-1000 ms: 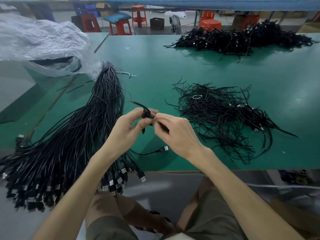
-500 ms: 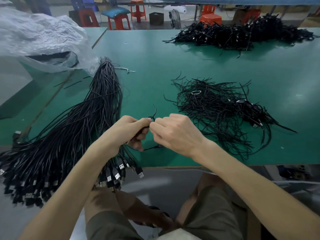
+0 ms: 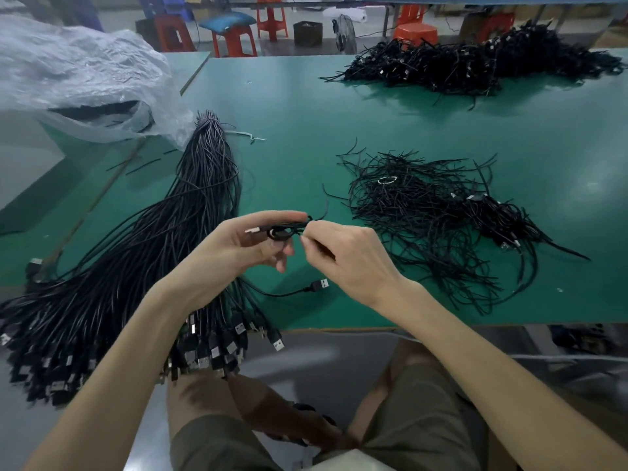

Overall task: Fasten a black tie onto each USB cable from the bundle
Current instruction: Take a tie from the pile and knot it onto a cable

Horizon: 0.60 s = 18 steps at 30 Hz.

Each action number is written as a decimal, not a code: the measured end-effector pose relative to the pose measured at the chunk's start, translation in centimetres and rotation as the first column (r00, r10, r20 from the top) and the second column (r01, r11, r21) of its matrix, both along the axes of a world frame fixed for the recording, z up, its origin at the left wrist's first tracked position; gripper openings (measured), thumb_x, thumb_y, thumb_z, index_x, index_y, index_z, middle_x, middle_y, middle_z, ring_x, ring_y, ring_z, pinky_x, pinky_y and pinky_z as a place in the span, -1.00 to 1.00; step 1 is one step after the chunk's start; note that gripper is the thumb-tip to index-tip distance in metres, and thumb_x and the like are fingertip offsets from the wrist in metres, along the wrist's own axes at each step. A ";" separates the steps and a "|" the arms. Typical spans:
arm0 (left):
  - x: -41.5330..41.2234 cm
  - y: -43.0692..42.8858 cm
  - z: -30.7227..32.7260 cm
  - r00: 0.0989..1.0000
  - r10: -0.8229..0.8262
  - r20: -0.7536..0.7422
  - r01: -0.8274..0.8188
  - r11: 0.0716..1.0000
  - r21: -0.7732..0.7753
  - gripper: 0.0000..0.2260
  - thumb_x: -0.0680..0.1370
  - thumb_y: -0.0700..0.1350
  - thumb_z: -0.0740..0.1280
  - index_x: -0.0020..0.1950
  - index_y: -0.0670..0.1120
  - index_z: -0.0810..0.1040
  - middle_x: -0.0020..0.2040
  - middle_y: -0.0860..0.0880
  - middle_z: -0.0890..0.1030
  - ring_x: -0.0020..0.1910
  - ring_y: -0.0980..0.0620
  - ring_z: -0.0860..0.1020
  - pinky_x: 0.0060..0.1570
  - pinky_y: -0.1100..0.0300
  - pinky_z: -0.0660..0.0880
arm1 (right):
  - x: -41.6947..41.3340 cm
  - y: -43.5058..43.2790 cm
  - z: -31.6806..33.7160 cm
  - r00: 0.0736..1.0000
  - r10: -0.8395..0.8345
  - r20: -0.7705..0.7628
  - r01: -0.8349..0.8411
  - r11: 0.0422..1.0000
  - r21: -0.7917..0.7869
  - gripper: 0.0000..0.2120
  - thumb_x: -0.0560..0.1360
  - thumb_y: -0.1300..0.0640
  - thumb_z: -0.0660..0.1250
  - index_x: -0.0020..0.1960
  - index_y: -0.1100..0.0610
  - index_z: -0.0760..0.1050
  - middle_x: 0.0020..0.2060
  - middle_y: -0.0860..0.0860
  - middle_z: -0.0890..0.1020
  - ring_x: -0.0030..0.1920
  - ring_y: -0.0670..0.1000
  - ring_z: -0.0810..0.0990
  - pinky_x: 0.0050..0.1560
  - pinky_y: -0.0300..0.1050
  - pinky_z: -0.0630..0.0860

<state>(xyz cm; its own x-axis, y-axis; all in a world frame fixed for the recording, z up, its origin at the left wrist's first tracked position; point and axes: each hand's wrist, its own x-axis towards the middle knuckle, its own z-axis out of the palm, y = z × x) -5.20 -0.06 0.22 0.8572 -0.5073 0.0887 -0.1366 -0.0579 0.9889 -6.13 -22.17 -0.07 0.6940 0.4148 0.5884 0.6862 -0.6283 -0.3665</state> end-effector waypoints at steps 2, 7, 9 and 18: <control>-0.1 -0.6 -0.1 0.992 0.093 0.091 -0.094 0.996 0.003 -0.71 0.61 -0.17 0.40 0.34 -0.03 0.64 0.01 -0.15 0.64 -0.09 -0.04 0.54 0.02 0.16 0.51 | -0.1 0.1 0.3 1.000 0.002 0.005 -0.002 1.000 0.017 -0.83 0.60 0.27 0.34 -0.17 0.20 0.49 -0.34 -0.11 0.38 -0.40 0.04 0.31 -0.39 -0.02 0.38; -0.3 -2.1 -0.1 0.931 0.224 0.288 -0.236 0.972 0.005 -0.80 0.61 -0.11 0.37 0.21 -0.03 0.69 0.23 -0.14 0.54 0.24 -0.04 0.50 0.22 0.06 0.48 | -0.2 0.2 0.9 1.000 0.014 0.009 -0.015 0.999 0.035 -0.85 0.60 0.28 0.34 -0.16 0.23 0.52 -0.35 0.02 0.54 -0.42 0.04 0.38 -0.39 -0.02 0.40; -0.3 -2.5 0.0 0.904 0.205 0.376 -0.236 0.971 0.038 -0.82 0.66 -0.19 0.30 0.23 -0.14 0.62 0.32 -0.03 0.59 0.32 0.02 0.54 0.29 0.08 0.49 | -0.2 0.3 0.9 1.000 0.007 0.009 -0.007 0.998 0.057 -0.83 0.61 0.27 0.34 -0.17 0.23 0.50 -0.35 0.01 0.51 -0.41 0.02 0.34 -0.39 -0.04 0.37; -0.4 -3.4 0.5 0.845 0.322 0.427 -0.436 0.877 0.201 -0.74 0.71 -0.12 0.24 -0.18 -0.07 0.48 -0.36 0.03 0.58 -0.41 0.08 0.53 -0.30 0.27 0.47 | 0.5 0.7 0.0 0.983 -0.040 0.178 0.046 0.999 -0.029 -0.80 0.59 0.25 0.35 -0.21 0.22 0.53 -0.39 0.05 0.52 -0.44 0.10 0.36 -0.38 -0.05 0.38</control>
